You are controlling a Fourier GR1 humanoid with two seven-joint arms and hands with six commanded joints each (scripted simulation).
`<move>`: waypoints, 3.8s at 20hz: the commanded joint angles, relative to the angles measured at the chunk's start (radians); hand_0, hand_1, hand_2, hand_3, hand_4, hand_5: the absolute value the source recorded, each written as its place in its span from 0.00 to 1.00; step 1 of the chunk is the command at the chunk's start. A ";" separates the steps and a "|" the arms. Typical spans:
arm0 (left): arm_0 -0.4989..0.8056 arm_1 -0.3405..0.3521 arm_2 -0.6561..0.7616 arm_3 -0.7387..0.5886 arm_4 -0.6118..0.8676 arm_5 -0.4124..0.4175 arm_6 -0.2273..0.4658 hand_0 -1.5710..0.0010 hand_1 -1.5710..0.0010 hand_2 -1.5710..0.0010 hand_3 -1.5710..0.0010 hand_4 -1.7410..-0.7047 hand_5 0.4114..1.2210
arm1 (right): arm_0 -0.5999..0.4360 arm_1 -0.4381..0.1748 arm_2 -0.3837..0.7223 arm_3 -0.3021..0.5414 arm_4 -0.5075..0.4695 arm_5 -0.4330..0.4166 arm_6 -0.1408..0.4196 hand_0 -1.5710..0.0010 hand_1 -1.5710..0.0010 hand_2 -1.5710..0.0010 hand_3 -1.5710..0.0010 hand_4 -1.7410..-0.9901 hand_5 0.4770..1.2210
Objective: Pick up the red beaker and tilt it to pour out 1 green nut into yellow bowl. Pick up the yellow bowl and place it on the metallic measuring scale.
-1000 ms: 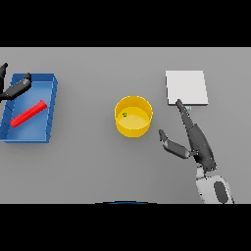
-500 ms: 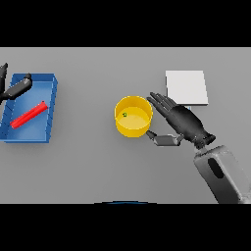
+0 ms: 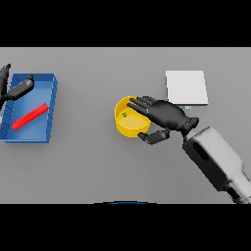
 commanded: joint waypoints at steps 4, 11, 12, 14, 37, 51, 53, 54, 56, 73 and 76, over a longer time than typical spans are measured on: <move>-0.005 -0.001 -0.003 -0.002 -0.001 -0.002 0.006 1.00 1.00 1.00 1.00 0.91 0.38 | -0.054 0.019 0.040 0.074 0.015 0.032 -0.032 1.00 1.00 1.00 1.00 0.66 0.28; -0.002 0.002 0.005 0.002 0.007 -0.006 -0.007 1.00 1.00 1.00 1.00 0.91 0.40 | -0.114 0.051 0.089 0.198 0.037 0.076 -0.048 1.00 1.00 1.00 1.00 0.60 0.26; 0.002 0.005 0.006 0.003 0.007 -0.006 -0.006 1.00 1.00 1.00 1.00 0.91 0.40 | -0.127 0.045 0.091 0.198 0.036 0.095 -0.050 1.00 1.00 1.00 1.00 0.59 0.26; 0.004 0.008 0.007 -0.001 0.008 -0.006 -0.012 1.00 1.00 1.00 1.00 0.91 0.40 | -0.135 0.056 0.106 0.215 0.047 0.107 -0.035 1.00 1.00 1.00 1.00 0.58 0.26; 0.014 0.033 0.014 -0.029 0.012 -0.002 -0.008 1.00 1.00 1.00 1.00 0.91 0.39 | -0.159 0.020 0.150 0.176 0.035 0.223 -0.002 0.04 0.04 0.08 0.24 0.03 0.98; 0.004 0.041 0.014 -0.044 0.008 -0.002 0.000 1.00 1.00 1.00 1.00 0.91 0.38 | -0.219 -0.103 0.025 -0.033 -0.059 0.352 0.122 0.00 0.00 0.01 0.21 0.03 1.00; 0.017 0.050 0.016 -0.068 0.013 0.003 -0.001 1.00 1.00 1.00 1.00 0.91 0.39 | -0.243 -0.136 0.008 -0.035 -0.057 0.341 0.099 0.00 0.00 0.00 0.20 0.03 1.00; 0.019 0.050 0.018 -0.068 0.017 0.004 0.004 1.00 1.00 1.00 1.00 0.90 0.40 | -0.244 -0.158 0.000 -0.034 -0.057 0.339 0.087 0.00 0.00 0.00 0.16 0.03 1.00; 0.012 0.045 0.016 -0.063 0.010 0.007 0.010 1.00 1.00 1.00 1.00 0.90 0.41 | -0.257 -0.184 -0.020 0.012 -0.042 0.306 0.080 0.00 0.00 0.00 0.17 0.03 1.00; 0.029 0.075 0.010 -0.116 0.007 0.016 0.090 1.00 1.00 1.00 1.00 0.89 0.43 | -0.354 -0.200 -0.067 0.555 -0.003 0.048 -0.005 0.00 0.00 0.00 0.13 0.02 1.00; 0.024 0.070 0.005 -0.101 0.001 0.013 0.093 1.00 1.00 1.00 1.00 0.91 0.41 | -0.372 -0.173 -0.062 0.637 0.003 -0.001 -0.024 0.00 0.01 0.00 0.09 0.02 1.00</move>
